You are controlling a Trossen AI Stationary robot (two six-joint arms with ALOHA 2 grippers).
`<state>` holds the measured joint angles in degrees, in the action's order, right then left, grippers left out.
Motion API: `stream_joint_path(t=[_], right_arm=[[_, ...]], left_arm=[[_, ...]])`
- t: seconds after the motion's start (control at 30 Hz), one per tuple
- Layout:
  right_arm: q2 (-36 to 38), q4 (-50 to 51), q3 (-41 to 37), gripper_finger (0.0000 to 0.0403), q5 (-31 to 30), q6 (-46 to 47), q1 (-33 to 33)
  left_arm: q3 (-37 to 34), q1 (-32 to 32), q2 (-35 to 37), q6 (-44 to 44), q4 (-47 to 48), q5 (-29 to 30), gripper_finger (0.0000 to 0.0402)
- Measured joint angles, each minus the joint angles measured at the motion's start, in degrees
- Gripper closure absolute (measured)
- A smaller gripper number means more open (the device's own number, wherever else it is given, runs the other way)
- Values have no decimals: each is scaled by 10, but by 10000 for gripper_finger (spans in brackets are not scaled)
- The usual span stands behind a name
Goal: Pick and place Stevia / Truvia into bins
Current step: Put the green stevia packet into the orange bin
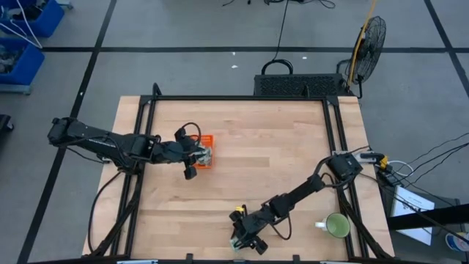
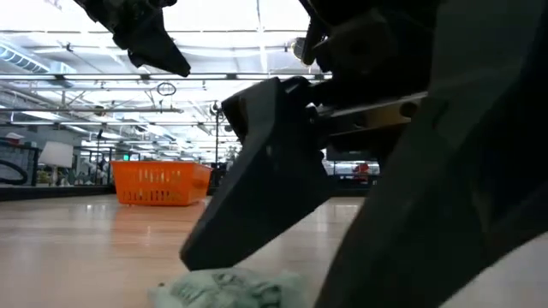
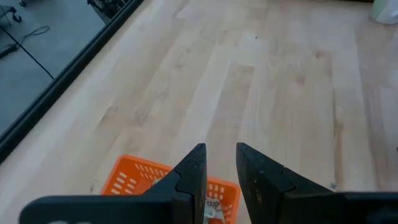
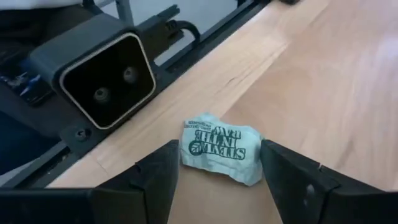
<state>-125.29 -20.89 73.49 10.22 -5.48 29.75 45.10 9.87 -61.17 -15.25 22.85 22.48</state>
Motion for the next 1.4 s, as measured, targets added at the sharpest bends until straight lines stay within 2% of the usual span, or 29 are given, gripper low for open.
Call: stream_joint_path(t=[0.17, 0.27, 0.43, 0.77, 0.9, 0.97, 1.03, 1.17, 1.27, 1.4], right_arm=[[-3, 35, 1, 188, -31, 24, -2], [-2, 60, 3, 205, -40, 27, -7], [-3, 49, 1, 258, -38, 33, -16], [-6, -2, 0, 382, -43, 35, -53], [5, 5, -1, 393, -51, 14, -71], [22, 5, -1, 388, -76, -2, -84], [46, 3, -1, 387, -126, -14, -100], [87, -13, 0, 395, -207, -51, -160], [102, -70, 0, 398, -186, -44, -224], [96, -118, 1, 395, -61, 47, -304]], left_arm=[[0, 0, 0, -4, 0, 0, 309], [0, 0, 0, -10, 0, -2, 309], [0, 0, 0, -11, 2, -20, 309], [0, 0, 0, -10, 16, -20, 309], [0, 0, 0, 4, 16, -20, 309], [0, 0, 0, 11, 16, -20, 309], [0, 0, 0, 11, 14, -17, 309], [0, 0, 1, -6, 12, -15, 309], [0, 0, 4, -14, 10, 1, 309], [2, 0, 26, 26, 9, 54, 309]])
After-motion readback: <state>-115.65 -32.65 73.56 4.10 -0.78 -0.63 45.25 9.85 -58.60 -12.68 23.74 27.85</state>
